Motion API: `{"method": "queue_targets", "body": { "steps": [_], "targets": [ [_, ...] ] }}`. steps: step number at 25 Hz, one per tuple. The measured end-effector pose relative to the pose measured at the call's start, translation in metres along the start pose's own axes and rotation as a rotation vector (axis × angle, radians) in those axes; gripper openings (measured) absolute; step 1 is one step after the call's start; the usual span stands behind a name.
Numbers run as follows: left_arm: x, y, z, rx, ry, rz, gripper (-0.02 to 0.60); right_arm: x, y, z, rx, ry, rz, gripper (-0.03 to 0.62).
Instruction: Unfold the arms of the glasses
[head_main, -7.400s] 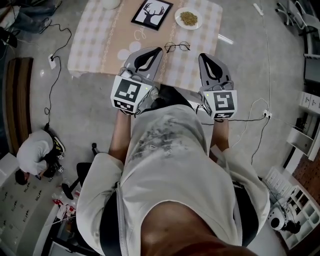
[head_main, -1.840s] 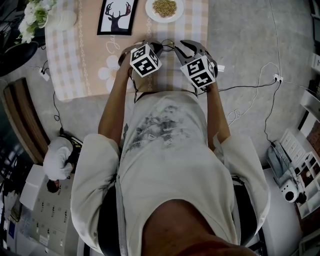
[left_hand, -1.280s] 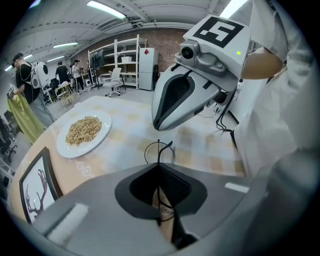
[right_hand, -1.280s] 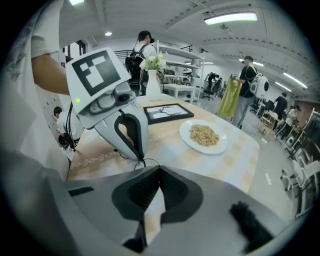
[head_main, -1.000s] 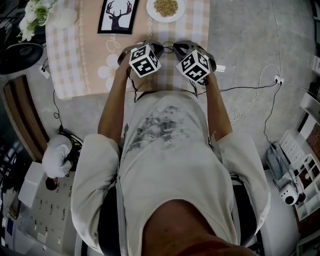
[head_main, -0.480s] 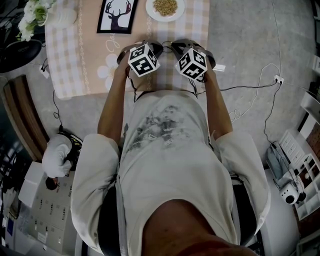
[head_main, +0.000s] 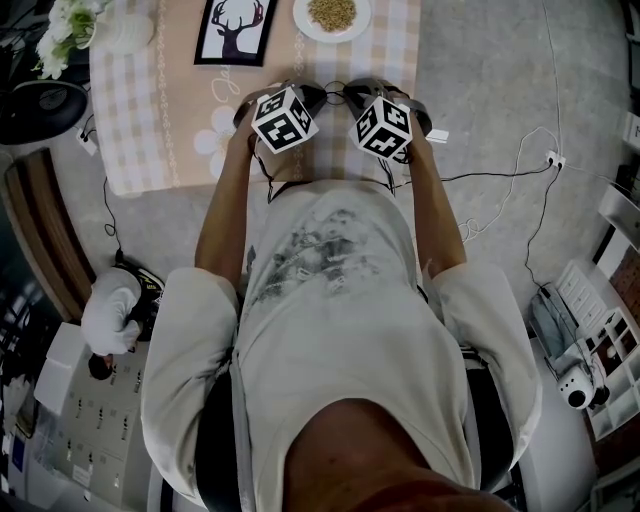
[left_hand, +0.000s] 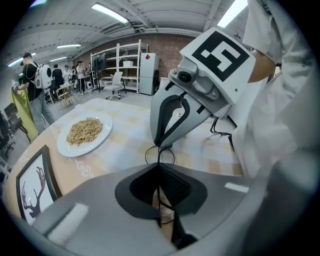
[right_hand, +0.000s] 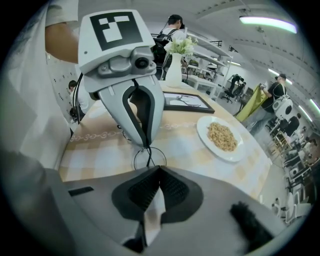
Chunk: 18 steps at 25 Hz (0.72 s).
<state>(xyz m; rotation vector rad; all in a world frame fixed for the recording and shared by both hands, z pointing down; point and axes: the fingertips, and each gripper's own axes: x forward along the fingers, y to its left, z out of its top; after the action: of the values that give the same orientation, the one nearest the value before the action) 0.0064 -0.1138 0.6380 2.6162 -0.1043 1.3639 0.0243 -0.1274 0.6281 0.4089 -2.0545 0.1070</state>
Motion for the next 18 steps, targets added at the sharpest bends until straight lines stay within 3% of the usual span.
{"method": "queue_targets", "body": {
  "steps": [18],
  "targets": [
    [-0.013,-0.009,0.001,-0.015,-0.07,0.012,0.012,0.001,0.006,0.003,-0.019,0.011,0.002,0.017]
  ]
}}
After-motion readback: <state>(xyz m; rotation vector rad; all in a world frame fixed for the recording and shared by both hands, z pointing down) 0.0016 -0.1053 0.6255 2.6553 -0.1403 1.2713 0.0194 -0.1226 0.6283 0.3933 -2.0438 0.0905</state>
